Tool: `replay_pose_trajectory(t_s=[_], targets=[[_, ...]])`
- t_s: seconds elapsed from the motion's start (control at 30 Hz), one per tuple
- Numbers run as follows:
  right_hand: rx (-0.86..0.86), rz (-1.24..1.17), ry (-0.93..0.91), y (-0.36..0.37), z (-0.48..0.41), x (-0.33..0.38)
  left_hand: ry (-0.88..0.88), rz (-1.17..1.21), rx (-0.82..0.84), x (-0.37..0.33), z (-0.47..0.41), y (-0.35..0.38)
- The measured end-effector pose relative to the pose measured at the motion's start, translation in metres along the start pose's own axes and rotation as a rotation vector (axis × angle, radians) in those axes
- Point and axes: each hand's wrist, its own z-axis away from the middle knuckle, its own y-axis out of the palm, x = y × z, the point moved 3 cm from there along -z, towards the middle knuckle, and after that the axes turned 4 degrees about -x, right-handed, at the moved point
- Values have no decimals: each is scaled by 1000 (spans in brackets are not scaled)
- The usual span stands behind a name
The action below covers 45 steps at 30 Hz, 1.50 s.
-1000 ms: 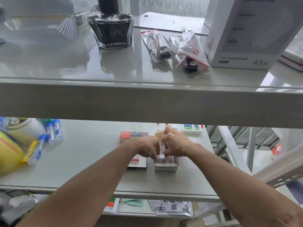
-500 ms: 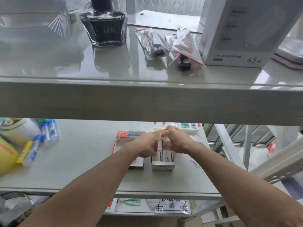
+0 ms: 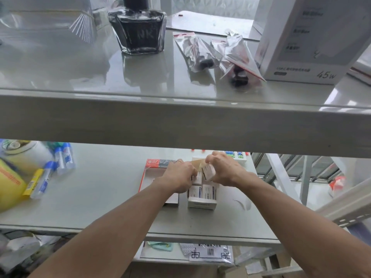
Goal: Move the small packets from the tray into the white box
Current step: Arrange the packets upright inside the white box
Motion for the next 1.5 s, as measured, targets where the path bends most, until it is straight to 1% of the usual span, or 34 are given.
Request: replay_pose_trajectory(t_s=[0.13, 0.23, 0.3, 0.43, 0.63, 0.73, 0.83, 0.93, 1.03, 1.27, 1.5], targets=[[-41, -83, 81, -2, 1, -7, 5, -16, 0, -1, -2, 1], [17, -110, 148, 4, 4, -13, 11, -10, 18, -2, -4, -2], [76, -88, 155, 7, 8, -15, 12, -4, 20, -2, -5, -4], [121, -57, 131, 6, 10, -15, 7, 5, 41, -4, -7, -3], [174, 123, 116, 9, 9, -10, 9, 5, 176, -4, -12, 1], [210, 152, 104, 7, 8, -8, 36, 33, 192, -4, -13, -1], [192, 131, 89, 5, 8, -6, 61, 82, 239, -6, -10, -5], [216, 172, 28, 4, 10, 2, 66, 93, 270, -6, -10, -6], [251, 235, -9, 8, 13, 8, 88, 63, 260, -7, -11, -4], [239, 240, -32, 12, 14, 11, 151, 11, 199, -6, -11, 2], [217, 140, -20, 12, 20, 8, 153, 115, 148, -3, -8, 1]])
